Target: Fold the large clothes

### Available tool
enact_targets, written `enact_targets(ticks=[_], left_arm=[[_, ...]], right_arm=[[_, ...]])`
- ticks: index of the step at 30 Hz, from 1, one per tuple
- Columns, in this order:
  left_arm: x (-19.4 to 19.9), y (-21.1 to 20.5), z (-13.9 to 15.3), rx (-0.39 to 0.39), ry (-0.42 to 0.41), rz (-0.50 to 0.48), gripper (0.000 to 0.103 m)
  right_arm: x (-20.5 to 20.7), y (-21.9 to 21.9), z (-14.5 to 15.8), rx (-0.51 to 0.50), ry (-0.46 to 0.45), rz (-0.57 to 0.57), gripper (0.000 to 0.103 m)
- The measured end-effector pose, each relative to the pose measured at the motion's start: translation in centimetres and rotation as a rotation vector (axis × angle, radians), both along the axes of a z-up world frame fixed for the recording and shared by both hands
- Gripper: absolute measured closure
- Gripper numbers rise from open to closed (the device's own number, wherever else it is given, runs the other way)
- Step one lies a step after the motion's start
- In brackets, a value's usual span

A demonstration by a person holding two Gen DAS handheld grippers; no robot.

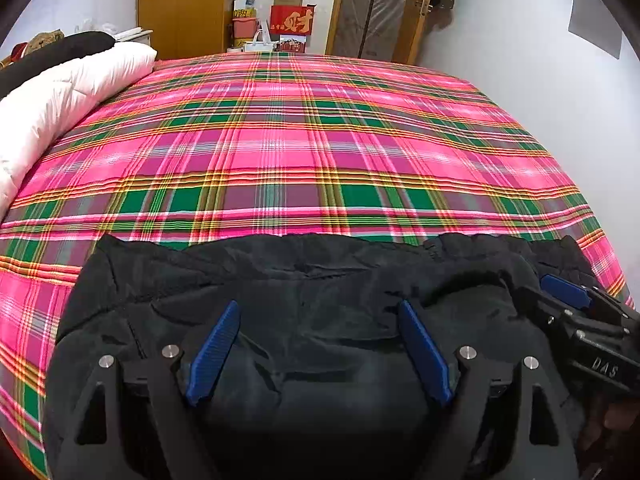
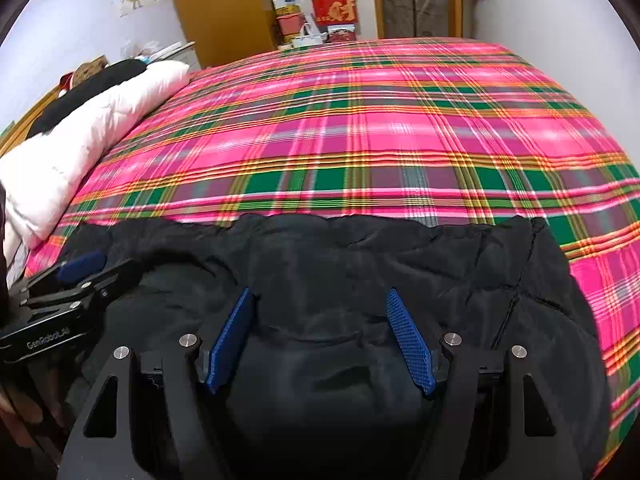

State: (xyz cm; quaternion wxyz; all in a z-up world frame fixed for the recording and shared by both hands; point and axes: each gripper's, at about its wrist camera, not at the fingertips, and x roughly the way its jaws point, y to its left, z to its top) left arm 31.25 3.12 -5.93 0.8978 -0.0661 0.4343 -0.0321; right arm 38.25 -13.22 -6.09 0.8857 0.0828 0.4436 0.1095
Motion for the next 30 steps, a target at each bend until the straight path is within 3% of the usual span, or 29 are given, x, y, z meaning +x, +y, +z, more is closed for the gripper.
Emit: enact_targets(ticks=[12,30], left_arm=[[0.3,-1.0,-1.4,0.054,-0.022,0.004,0.018],[0.7,-1.3,-2.6,0.073,-0.054,0.013,0.015]], right_arm=[[0.2,-0.1,-2.4,-0.014,-0.044,-0.009,0.034],[0.5,0.2,-3.3,-0.019,-0.084,-0.028,0.034]])
